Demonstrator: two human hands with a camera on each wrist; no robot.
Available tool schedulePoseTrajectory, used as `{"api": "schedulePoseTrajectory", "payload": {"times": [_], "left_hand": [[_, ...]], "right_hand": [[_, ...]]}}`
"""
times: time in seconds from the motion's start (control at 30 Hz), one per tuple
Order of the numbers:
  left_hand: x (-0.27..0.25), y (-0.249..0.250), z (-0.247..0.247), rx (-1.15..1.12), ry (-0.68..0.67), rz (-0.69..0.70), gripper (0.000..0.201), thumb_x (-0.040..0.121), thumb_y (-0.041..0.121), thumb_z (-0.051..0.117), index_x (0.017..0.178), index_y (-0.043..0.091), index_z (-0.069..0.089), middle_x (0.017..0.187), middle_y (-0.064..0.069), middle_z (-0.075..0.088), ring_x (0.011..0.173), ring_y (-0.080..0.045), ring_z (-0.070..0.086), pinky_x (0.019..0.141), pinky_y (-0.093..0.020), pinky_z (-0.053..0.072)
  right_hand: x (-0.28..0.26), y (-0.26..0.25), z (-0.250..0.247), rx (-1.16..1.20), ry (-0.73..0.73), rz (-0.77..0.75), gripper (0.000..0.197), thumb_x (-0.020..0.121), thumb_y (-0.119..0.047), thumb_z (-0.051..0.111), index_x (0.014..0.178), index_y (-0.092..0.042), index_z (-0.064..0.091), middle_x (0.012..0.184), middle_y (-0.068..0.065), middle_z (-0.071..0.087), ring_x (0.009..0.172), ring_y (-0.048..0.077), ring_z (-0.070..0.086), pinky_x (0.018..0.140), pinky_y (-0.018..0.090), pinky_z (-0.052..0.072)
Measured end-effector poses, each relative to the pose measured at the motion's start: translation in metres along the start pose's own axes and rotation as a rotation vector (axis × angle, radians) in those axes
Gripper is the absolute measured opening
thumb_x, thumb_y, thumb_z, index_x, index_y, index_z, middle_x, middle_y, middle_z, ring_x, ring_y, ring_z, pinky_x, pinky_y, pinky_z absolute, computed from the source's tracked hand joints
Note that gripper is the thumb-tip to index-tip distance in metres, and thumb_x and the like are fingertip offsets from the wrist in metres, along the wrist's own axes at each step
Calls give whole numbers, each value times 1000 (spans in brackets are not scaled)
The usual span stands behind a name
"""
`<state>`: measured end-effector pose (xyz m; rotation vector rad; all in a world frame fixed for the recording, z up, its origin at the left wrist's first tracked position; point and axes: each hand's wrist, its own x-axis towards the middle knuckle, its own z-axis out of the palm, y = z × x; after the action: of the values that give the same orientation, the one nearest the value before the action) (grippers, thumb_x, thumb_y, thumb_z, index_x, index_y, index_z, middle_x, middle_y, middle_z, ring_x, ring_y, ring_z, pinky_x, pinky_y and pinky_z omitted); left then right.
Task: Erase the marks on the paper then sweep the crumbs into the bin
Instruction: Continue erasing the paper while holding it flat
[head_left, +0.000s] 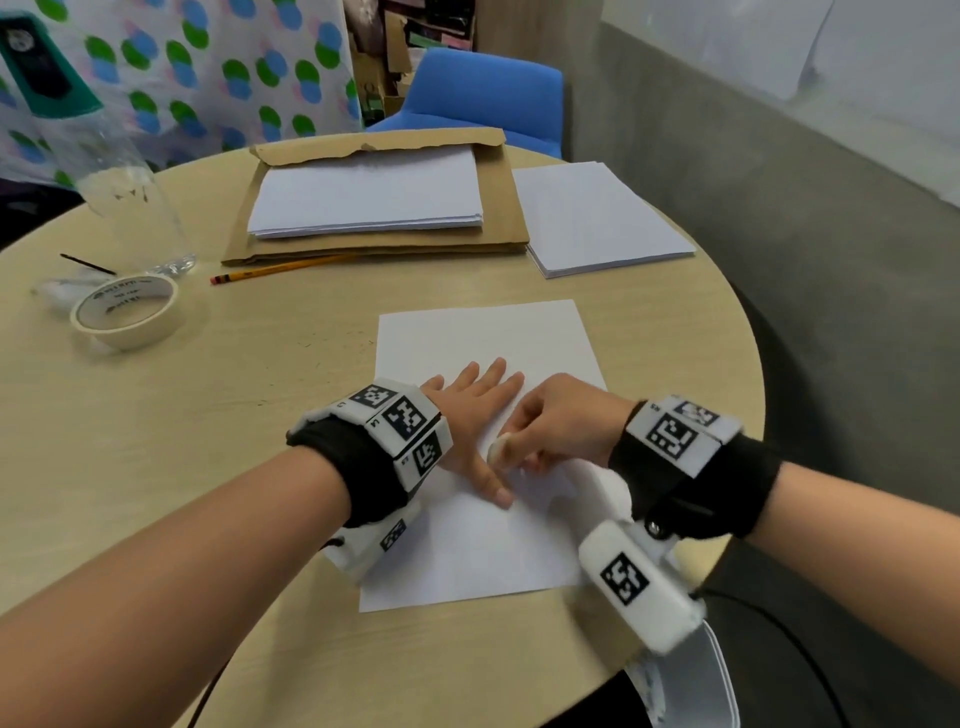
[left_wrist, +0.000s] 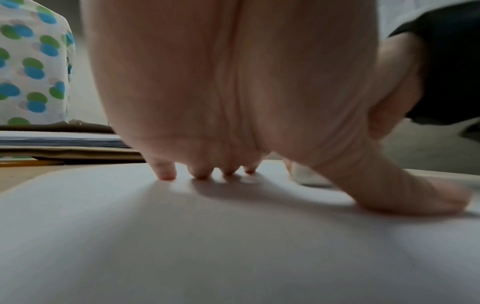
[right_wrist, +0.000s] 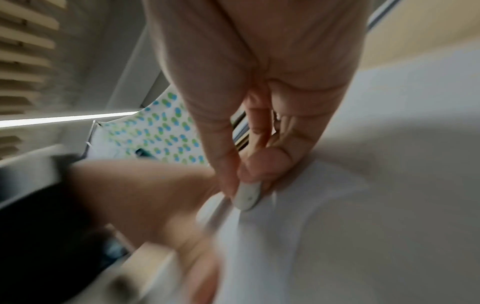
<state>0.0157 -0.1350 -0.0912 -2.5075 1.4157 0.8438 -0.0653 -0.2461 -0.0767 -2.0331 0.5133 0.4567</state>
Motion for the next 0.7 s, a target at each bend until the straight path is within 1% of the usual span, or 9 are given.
{"api": "schedulePoseTrajectory", "payload": {"times": [0.1,0.17,0.23,0.37,0.4,0.47,0.57,0.63,0.7], "left_hand": [[-1,-1,-1,-26,-6,4,125,68,60,70,146,25,-21,155,3,-26,145,-21,-19,118,-46,-3],[-2,-2,-1,-30,-7,8,125,67,60,70,146,26,-21,155,2,-25,145,-21,-19,118,-46,-3],[-2,-1,-2,-24,-10,10,124,68,60,70,146,27,-21,155,2,-26,145,-22,-19,118,-47,-3],[0,0,-3,-5,-32,2,125,67,62,69,145,30,-23,154,0,-28,144,-24,-19,118,-48,-2],[0,0,-3,-3,-37,-1,125,67,62,69,145,31,-23,154,0,-28,144,-25,-20,118,-49,-2],[1,-1,-3,-5,-44,-3,126,66,62,69,145,31,-24,154,0,-28,144,-25,-20,117,-49,-2],[0,0,-2,3,-33,-4,126,66,62,70,145,30,-24,155,0,-27,144,-25,-19,116,-49,-1],[0,0,-2,10,-31,-5,126,66,62,69,145,30,-23,155,0,-27,145,-25,-19,116,-49,-1],[0,1,-3,10,-39,-7,125,66,62,69,145,30,-23,154,0,-28,144,-25,-19,117,-49,-1]], "right_hand": [[13,1,-29,23,150,48,10,65,-4,77,71,-7,69,65,7,65,63,19,60,74,33,53],[17,3,-38,110,214,54,12,66,-1,76,75,-3,69,70,11,66,65,20,60,78,34,53],[15,7,-32,149,173,32,13,66,1,75,77,-2,68,70,12,65,64,20,58,72,32,52],[-5,9,-12,22,-82,29,12,66,-2,77,73,-7,69,62,4,64,55,13,57,56,21,49],[-4,8,-15,-5,-96,37,12,66,-2,77,73,-7,70,62,4,63,55,12,57,55,20,49],[6,3,-29,-40,11,47,12,65,-2,78,73,-7,70,62,4,63,59,15,58,61,23,51],[17,0,-42,52,189,32,12,65,0,76,75,-4,69,63,7,63,63,19,58,70,29,51],[11,6,-33,57,173,-5,15,66,0,76,80,1,69,61,7,63,59,18,57,66,28,52],[-3,11,-19,3,32,-22,12,68,-1,76,79,0,69,60,6,62,52,14,56,55,21,50]]}}
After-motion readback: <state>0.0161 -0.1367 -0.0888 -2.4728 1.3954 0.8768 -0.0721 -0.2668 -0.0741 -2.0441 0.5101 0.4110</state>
